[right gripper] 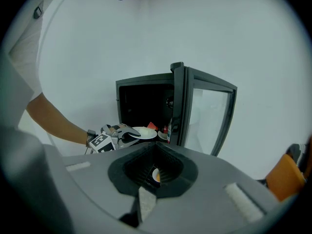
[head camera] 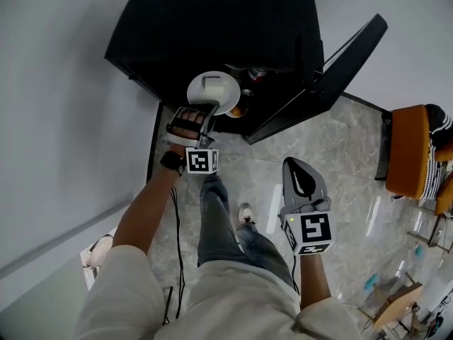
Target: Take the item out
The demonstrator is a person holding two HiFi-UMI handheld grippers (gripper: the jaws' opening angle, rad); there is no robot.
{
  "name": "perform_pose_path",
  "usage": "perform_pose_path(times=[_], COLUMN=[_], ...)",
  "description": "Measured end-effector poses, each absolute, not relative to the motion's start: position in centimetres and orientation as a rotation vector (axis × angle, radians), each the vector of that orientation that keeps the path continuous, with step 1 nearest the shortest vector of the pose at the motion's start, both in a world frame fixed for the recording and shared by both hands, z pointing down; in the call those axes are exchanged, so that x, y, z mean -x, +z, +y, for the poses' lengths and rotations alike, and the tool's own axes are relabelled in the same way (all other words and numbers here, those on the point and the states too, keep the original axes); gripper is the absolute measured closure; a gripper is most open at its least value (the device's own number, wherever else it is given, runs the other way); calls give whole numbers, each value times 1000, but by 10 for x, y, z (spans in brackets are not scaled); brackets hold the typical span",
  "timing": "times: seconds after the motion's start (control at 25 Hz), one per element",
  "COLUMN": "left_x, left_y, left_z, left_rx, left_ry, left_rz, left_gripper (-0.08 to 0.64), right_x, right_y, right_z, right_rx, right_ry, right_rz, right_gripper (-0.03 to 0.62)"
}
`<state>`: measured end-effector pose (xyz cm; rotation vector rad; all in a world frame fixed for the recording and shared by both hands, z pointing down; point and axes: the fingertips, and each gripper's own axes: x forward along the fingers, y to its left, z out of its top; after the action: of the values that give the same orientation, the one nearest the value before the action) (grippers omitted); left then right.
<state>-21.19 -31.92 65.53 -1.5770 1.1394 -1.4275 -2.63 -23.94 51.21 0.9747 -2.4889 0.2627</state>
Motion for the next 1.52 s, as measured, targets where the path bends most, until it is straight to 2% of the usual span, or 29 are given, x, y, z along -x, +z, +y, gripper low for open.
perform_pose_path(times=[0.92, 1.52], left_x=[138, 118], left_y=[439, 345], left_z=[-180, -106], left_rx=[1453, 1389], left_ry=[-1413, -1473], left_rz=[1320, 1417], left_gripper=[535, 535], right_x=[22, 22], right_y=[366, 303], right_z=[-211, -171], right_rx=[-796, -638], right_ry=[-7, -190], right_rz=[-2756, -2869], right_gripper=[586, 586])
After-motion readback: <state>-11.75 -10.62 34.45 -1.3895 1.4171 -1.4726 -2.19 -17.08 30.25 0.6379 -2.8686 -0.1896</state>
